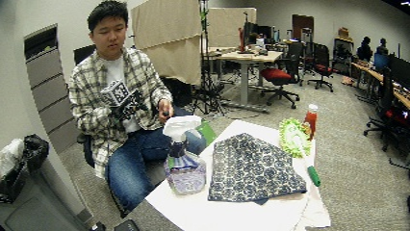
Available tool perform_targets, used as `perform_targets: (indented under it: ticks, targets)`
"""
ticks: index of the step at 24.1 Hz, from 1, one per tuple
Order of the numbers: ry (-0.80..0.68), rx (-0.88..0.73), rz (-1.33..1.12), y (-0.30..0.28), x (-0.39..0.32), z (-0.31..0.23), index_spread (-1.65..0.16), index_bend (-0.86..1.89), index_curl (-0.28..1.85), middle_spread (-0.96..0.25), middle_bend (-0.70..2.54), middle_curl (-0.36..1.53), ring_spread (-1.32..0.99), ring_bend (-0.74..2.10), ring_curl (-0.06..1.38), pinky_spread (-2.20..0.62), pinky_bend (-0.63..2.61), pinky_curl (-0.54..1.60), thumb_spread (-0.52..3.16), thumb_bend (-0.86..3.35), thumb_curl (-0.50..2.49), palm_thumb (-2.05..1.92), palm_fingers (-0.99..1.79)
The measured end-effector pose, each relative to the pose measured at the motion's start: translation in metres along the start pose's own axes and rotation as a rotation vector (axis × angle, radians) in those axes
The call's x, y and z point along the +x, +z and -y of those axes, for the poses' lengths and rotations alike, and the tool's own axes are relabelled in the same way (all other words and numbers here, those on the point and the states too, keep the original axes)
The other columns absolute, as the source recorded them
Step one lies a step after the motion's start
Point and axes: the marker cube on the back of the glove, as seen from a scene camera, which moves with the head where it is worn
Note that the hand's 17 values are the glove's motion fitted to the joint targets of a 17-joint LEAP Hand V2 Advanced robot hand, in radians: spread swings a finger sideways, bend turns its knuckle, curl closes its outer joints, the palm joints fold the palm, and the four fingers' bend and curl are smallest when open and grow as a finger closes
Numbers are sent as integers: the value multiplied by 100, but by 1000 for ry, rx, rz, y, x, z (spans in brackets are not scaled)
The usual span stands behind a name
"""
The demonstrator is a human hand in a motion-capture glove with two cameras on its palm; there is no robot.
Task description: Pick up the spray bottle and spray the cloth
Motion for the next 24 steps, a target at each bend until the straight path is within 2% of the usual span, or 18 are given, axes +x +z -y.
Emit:
perform_targets:
  ticks: [11,24]
  targets:
    - [70,68,124,-13,56,78,-20,13,18,10,29,17,15,38,16,20,35,21,108,26,31,51,12]
    - [122,158,259,-15,119,184,-16,15,23,12,32,24,12,42,22,19,30,24,114,22,39,62,20]
